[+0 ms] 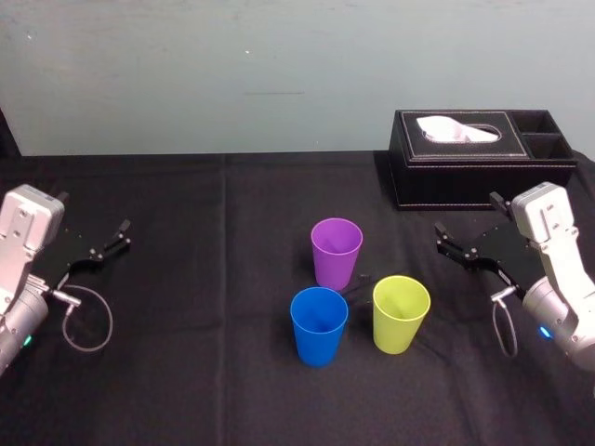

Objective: Stack the three plastic cups sequentially using one hand.

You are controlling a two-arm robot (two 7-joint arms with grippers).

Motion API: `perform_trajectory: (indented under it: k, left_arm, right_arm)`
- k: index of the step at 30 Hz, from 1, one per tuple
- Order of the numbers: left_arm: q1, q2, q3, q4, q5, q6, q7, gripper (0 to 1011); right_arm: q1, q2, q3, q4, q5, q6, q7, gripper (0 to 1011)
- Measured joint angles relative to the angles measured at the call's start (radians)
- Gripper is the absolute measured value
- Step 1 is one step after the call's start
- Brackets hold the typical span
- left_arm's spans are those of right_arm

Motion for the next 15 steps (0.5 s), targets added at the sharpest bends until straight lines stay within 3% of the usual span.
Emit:
perform_trajectory:
  k: [15]
  left_arm:
    - [0.0, 0.0, 0.0, 0.0, 0.0, 0.0, 0.0, 1010]
  right_arm:
    - [0.0, 0.0, 0.0, 0.0, 0.0, 0.0, 0.0, 1003]
